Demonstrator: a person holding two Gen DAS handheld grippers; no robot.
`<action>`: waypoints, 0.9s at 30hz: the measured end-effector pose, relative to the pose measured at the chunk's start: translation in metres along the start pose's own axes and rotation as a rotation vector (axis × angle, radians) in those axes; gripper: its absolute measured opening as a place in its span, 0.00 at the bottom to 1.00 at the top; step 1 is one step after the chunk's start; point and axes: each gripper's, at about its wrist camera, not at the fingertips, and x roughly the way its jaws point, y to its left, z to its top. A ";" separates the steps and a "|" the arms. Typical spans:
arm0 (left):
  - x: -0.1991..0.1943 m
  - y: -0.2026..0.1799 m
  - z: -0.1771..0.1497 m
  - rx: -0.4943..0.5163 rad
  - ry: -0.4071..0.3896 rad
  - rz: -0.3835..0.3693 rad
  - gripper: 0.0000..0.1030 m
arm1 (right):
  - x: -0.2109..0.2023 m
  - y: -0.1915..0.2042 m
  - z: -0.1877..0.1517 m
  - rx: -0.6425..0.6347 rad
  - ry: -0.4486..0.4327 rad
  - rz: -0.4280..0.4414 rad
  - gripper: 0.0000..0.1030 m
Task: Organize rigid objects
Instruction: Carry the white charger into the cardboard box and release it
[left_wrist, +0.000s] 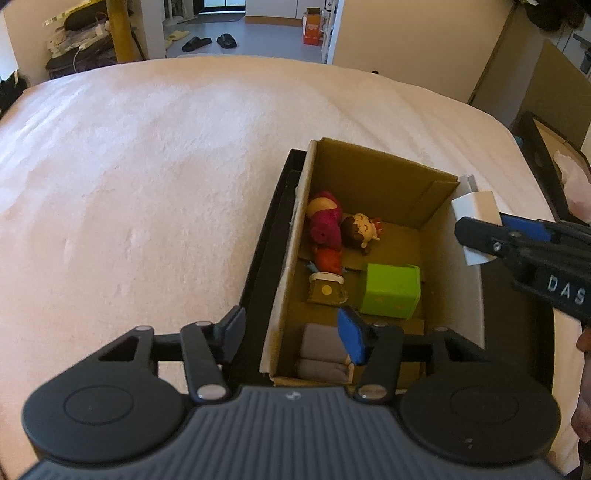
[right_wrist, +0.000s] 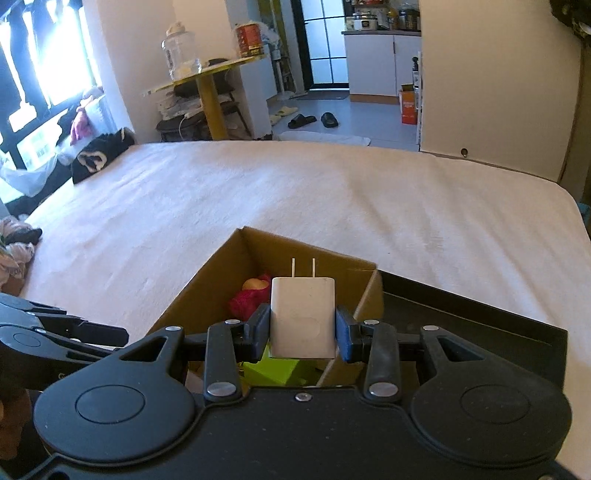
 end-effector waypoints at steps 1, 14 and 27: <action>0.002 0.001 0.000 -0.003 0.005 -0.003 0.49 | 0.003 0.003 0.000 -0.015 0.002 0.002 0.35; 0.028 0.010 -0.004 -0.026 0.052 -0.023 0.18 | 0.032 0.029 -0.008 -0.122 0.058 -0.043 0.35; 0.029 0.019 -0.004 -0.039 0.053 -0.038 0.12 | 0.045 0.041 -0.018 -0.201 0.063 -0.106 0.41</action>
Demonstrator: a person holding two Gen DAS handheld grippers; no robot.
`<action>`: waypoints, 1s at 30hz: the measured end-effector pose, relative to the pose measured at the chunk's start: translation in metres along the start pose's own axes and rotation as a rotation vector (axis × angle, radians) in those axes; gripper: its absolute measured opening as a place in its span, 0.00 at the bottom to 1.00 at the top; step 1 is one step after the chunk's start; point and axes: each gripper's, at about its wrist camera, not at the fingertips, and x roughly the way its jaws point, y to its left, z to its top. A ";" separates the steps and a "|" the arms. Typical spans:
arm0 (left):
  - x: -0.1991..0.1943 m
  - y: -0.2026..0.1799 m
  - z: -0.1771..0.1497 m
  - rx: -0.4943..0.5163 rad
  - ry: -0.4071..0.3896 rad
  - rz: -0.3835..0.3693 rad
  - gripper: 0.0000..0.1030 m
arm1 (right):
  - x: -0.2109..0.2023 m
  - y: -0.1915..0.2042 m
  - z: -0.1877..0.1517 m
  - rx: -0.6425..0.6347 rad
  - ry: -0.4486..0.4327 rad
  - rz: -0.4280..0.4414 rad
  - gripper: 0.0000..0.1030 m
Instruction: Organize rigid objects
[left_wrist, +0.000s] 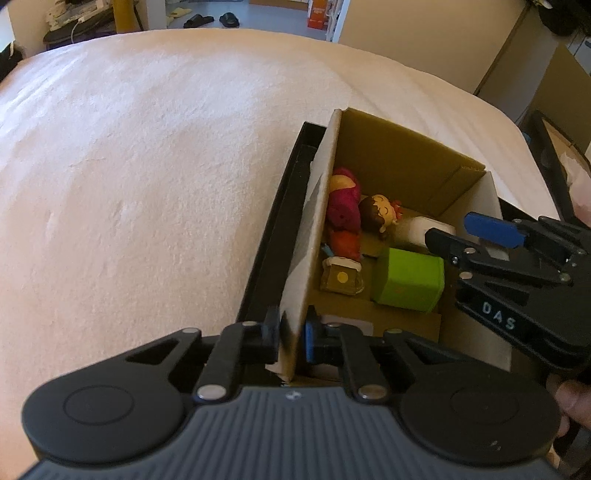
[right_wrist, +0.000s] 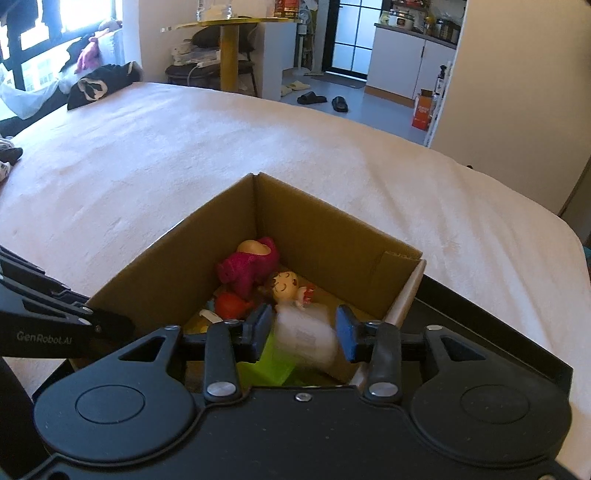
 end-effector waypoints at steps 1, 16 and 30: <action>0.000 0.000 0.000 -0.004 0.002 0.000 0.12 | -0.003 -0.001 0.000 0.008 -0.003 0.004 0.41; -0.025 -0.014 0.004 0.001 0.003 0.052 0.16 | -0.053 -0.047 -0.006 0.191 -0.029 0.068 0.49; -0.078 -0.031 0.006 0.016 -0.048 0.038 0.44 | -0.086 -0.072 -0.028 0.349 -0.030 0.068 0.76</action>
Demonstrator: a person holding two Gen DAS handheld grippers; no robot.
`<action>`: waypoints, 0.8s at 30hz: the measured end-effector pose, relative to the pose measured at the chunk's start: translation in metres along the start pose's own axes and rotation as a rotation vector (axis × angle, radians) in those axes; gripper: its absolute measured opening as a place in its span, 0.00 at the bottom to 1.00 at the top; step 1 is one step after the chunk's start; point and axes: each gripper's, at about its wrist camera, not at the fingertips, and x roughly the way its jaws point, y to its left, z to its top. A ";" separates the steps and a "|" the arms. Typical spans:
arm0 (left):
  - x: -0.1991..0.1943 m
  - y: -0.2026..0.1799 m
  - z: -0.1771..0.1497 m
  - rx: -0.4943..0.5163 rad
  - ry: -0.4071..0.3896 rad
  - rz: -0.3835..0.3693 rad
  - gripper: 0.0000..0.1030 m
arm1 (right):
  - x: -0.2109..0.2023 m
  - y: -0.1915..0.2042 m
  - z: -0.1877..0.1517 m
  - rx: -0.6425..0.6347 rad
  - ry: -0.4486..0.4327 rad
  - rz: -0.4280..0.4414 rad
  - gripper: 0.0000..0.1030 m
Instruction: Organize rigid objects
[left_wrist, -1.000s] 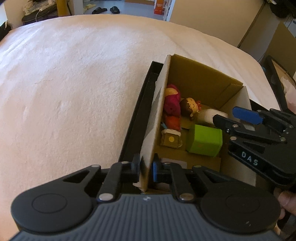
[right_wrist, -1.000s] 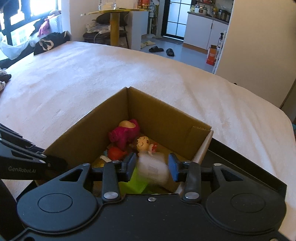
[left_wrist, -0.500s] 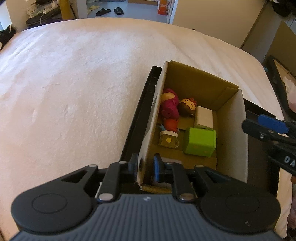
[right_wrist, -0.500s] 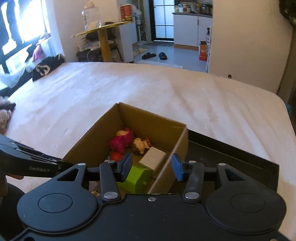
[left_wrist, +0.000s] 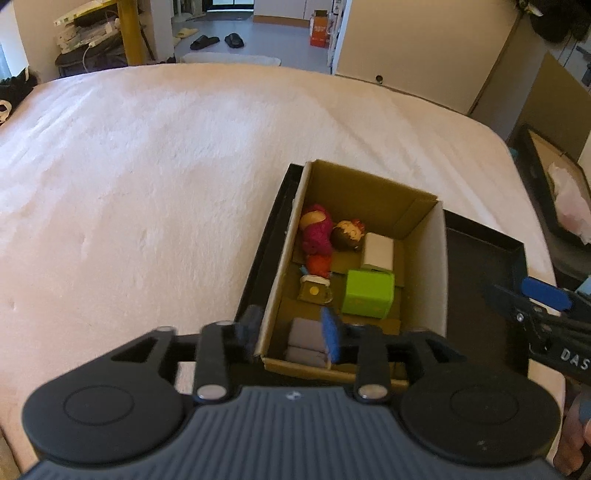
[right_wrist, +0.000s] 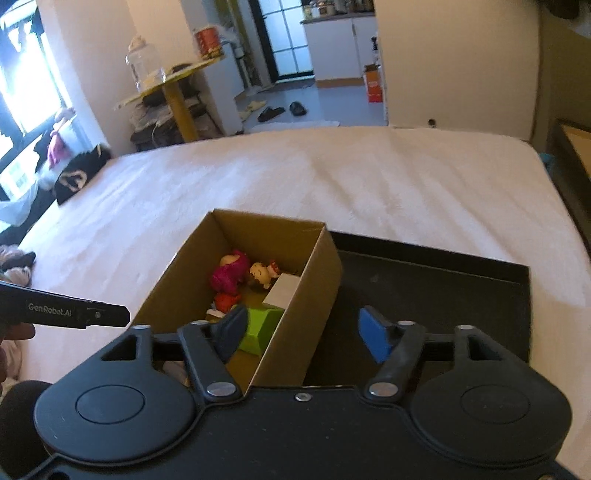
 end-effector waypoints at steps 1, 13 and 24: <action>-0.003 -0.001 -0.001 0.004 -0.002 -0.002 0.48 | -0.004 0.000 -0.001 0.004 -0.005 -0.008 0.81; -0.047 -0.007 -0.008 0.036 -0.055 -0.039 0.87 | -0.052 0.005 -0.006 0.111 -0.021 -0.069 1.00; -0.081 -0.013 -0.022 0.076 -0.089 -0.069 0.97 | -0.092 0.017 -0.015 0.142 -0.039 -0.161 1.00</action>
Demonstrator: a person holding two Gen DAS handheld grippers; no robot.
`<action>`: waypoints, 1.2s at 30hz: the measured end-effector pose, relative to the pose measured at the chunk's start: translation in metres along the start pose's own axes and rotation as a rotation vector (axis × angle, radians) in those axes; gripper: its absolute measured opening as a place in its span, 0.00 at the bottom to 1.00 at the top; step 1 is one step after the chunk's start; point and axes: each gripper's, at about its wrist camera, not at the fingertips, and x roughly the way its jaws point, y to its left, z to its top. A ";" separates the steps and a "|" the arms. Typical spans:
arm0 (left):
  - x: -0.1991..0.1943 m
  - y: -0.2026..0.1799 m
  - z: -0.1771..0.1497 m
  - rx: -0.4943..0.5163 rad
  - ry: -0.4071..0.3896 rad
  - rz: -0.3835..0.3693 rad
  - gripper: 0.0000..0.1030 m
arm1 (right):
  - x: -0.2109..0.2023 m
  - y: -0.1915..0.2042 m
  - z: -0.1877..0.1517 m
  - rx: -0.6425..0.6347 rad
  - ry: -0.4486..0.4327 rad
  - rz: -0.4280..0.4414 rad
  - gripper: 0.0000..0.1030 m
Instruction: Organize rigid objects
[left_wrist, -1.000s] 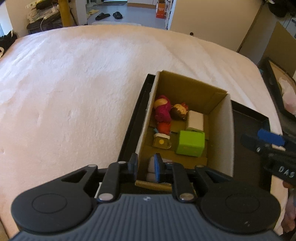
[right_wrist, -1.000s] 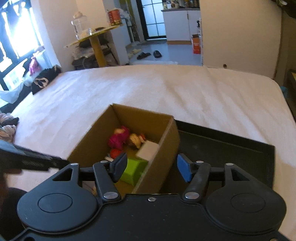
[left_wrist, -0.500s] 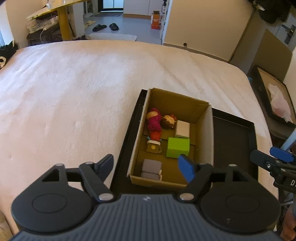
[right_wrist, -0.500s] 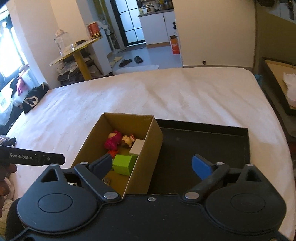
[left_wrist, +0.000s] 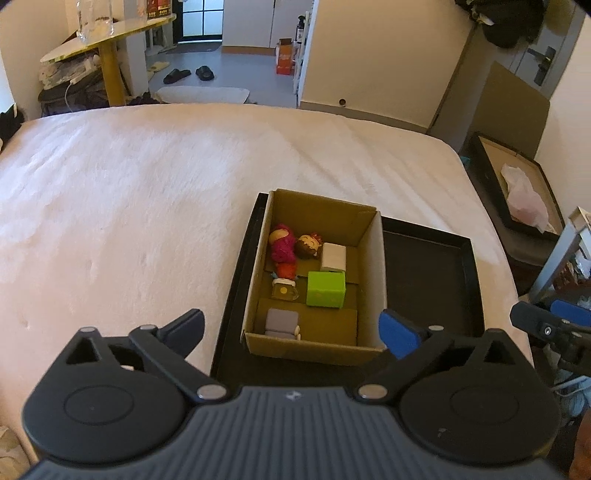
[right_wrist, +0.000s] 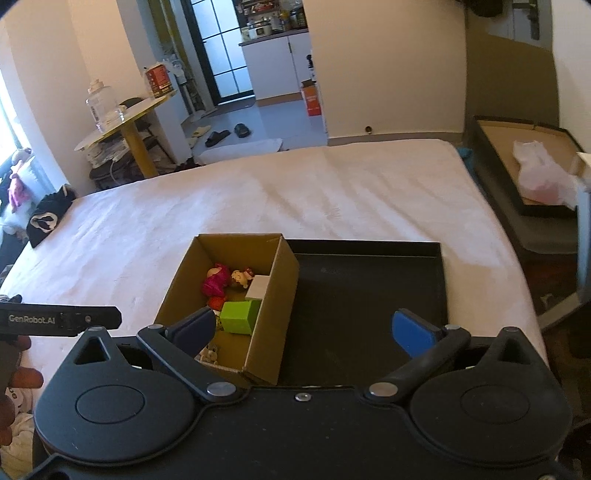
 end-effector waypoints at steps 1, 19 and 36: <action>-0.003 0.000 -0.001 0.002 -0.003 -0.003 0.97 | -0.003 0.001 -0.001 -0.001 -0.002 -0.004 1.00; -0.060 0.001 -0.025 0.032 -0.067 -0.059 0.98 | -0.053 0.025 -0.019 0.007 -0.017 -0.029 1.00; -0.114 0.000 -0.044 0.083 -0.139 -0.113 0.98 | -0.101 0.045 -0.030 0.003 -0.074 -0.066 1.00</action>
